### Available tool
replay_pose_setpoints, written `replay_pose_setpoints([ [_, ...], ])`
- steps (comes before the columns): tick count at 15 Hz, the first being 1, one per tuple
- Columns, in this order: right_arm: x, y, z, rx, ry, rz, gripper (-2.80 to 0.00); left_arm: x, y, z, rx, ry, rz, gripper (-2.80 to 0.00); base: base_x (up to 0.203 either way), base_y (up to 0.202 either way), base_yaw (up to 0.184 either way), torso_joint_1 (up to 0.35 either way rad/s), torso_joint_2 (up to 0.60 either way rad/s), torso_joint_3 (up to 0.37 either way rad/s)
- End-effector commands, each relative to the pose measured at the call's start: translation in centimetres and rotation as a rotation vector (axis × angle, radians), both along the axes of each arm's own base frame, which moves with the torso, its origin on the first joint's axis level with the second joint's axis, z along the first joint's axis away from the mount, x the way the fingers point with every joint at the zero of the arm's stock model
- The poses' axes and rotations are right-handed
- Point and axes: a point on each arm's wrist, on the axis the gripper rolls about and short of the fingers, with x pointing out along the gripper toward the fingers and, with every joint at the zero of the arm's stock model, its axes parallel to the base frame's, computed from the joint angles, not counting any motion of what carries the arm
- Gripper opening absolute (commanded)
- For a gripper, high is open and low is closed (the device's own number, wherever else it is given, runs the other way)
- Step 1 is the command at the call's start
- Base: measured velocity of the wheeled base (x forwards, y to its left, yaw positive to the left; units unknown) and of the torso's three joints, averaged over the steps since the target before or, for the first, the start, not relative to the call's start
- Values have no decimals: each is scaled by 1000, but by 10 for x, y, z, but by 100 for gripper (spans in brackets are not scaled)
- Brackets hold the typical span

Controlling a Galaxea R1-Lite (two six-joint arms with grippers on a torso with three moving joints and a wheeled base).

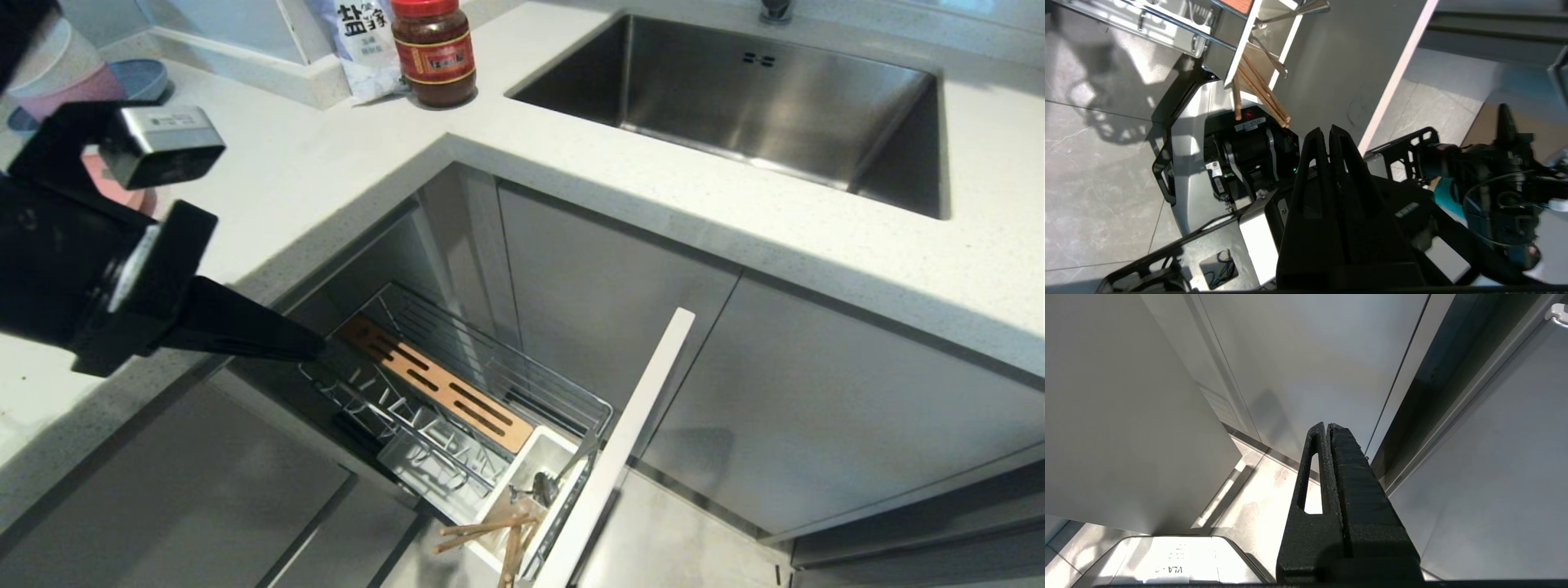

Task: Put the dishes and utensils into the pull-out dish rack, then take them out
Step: Take the chopsticks out of the cupboard

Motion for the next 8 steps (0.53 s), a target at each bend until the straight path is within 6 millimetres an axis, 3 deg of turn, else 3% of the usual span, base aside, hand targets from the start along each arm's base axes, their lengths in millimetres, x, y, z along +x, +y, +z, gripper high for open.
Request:
replay_pose_setpoints([
  [1, 0, 0, -1, 0, -2, 1, -280, 7, -25, -23, 62, -14, 38, -280, 0, 0, 0, 0, 0, 0],
  [4, 0, 0, -1, 0, -2, 1, -280, 15, -56, -53, 105, -55, 115, -280, 0, 0, 0, 0, 0, 0],
  [8, 0, 0, 0, 0, -3, 0, -280, 12, -55, -88, 134, -5, 137, -280, 0, 0, 0, 0, 0, 0],
])
